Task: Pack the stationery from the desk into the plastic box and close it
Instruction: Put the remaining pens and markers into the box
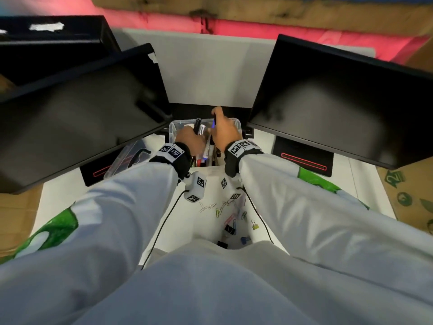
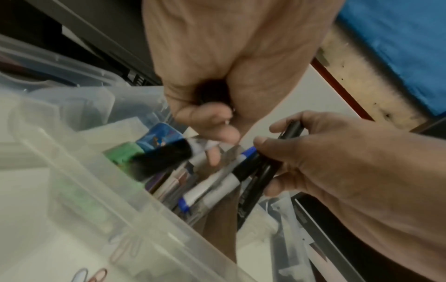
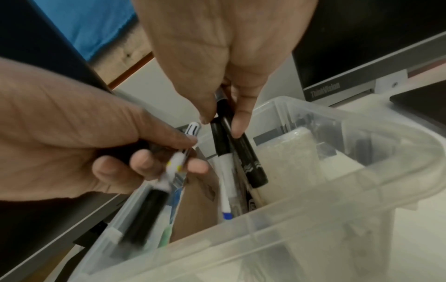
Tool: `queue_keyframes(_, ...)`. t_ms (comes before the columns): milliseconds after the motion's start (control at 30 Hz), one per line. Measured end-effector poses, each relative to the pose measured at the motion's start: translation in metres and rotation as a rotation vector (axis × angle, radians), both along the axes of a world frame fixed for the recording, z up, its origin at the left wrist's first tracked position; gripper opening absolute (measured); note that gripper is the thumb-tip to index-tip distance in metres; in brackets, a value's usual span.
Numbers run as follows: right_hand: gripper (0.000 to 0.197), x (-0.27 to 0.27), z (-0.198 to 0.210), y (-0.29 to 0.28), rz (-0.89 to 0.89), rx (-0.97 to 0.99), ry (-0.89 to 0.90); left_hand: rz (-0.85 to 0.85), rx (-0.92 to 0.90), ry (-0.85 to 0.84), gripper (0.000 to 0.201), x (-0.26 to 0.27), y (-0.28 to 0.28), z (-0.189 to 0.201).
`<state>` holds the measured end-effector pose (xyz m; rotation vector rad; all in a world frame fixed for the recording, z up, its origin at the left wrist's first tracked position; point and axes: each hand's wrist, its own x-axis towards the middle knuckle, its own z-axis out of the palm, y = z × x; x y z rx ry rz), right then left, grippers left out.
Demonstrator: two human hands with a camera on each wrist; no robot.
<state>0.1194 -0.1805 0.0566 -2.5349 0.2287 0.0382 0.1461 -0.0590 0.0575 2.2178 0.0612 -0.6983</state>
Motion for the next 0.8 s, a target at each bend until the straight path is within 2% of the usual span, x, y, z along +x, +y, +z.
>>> queue_keyframes(100,0.042,0.003,0.002,-0.002,-0.021,0.065,0.020,0.006,0.018,-0.127,0.031,0.009,0.002,0.003)
queue_keyframes(167,0.039,0.004,0.007,-0.003,-0.101,0.119,-0.027,-0.032,-0.001,-0.150,0.035,0.008,-0.002,0.007)
queue_keyframes(300,0.034,0.012,0.014,-0.001,-0.243,0.223,-0.088,-0.077,0.036,-0.060,0.028,0.004,-0.007,0.010)
queue_keyframes(367,0.033,0.014,0.011,0.000,-0.239,0.220,-0.025,-0.077,0.084,-0.010,0.020,0.003,-0.006,0.007)
queue_keyframes(500,0.027,0.004,0.001,0.006,-0.133,0.191,0.218,-0.044,0.144,-0.043,0.026,-0.004,-0.005,0.009)
queue_keyframes(633,0.025,-0.017,0.006,0.004,-0.091,0.150,0.119,-0.090,0.132,-0.055,0.032,-0.021,-0.007,0.009)
queue_keyframes(700,0.020,-0.036,0.014,-0.003,-0.094,0.282,0.092,-0.167,0.156,-0.135,0.032,-0.032,-0.006,0.006)
queue_keyframes(800,0.015,-0.079,0.023,-0.017,-0.051,0.517,0.146,-0.230,0.115,-0.293,0.030,-0.048,0.001,-0.001)
